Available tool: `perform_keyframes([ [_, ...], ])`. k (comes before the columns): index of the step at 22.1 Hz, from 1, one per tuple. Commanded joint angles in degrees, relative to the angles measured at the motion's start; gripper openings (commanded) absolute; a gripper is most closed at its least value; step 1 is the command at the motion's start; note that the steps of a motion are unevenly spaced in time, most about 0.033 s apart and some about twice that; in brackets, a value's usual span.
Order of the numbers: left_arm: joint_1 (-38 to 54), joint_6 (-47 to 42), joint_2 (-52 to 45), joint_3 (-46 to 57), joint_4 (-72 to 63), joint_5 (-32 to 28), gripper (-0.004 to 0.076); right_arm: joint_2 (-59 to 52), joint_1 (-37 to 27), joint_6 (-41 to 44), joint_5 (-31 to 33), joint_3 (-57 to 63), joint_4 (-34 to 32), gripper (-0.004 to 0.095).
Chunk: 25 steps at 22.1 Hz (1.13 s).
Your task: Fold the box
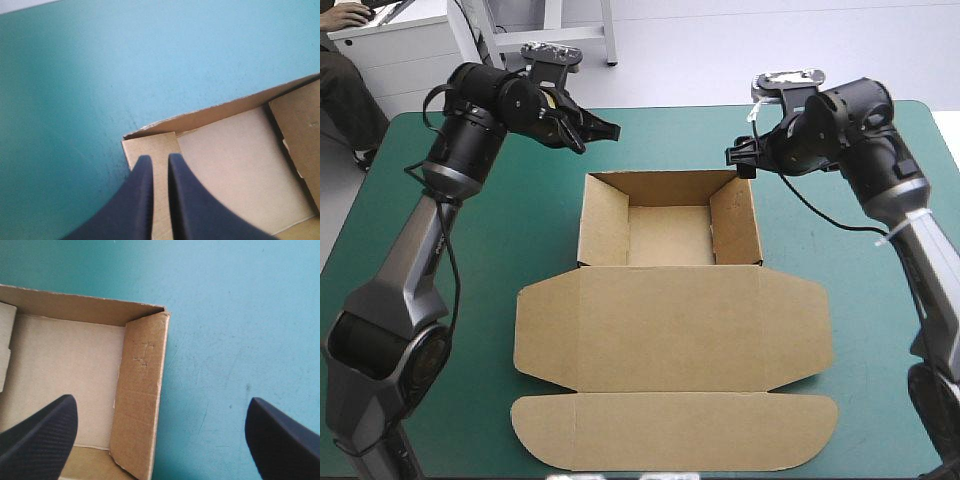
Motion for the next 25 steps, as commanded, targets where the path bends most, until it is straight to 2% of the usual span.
perform_keyframes([
  [1,-0.2,0.9,-8.2,0.3,-1.9,2.1,-0.001,-7.2,-0.2,-0.9,0.4,-1.7,-0.4,0.0836],
  [4,-0.2,3.4,-14.9,7.1,-7.7,2.1,-0.001,-8.5,-0.2,-1.6,0.4,-1.1,0.4,0.0836],
  [7,-0.2,5.8,-26.6,21.9,-4.0,2.0,-0.001,-6.5,-0.2,-2.2,0.4,-0.8,2.9,0.0835],
  [11,-0.2,5.7,-43.7,40.1,-2.4,1.4,-0.001,-1.3,-0.2,-1.3,0.2,-0.8,0.7,0.0836],
  [15,-0.2,5.1,-62.0,58.6,0.0,-7.0,-0.001,5.6,-2.4,1.3,0.4,-0.8,1.5,0.0832],
  [19,-0.2,5.0,-70.1,66.6,1.0,-8.5,-0.001,9.4,-4.8,0.0,0.4,-0.8,6.9,0.0832],
  [25,-0.2,3.5,-78.8,75.9,1.1,-9.6,-0.001,14.5,-5.2,-0.8,0.4,-0.8,9.7,0.0832],
])
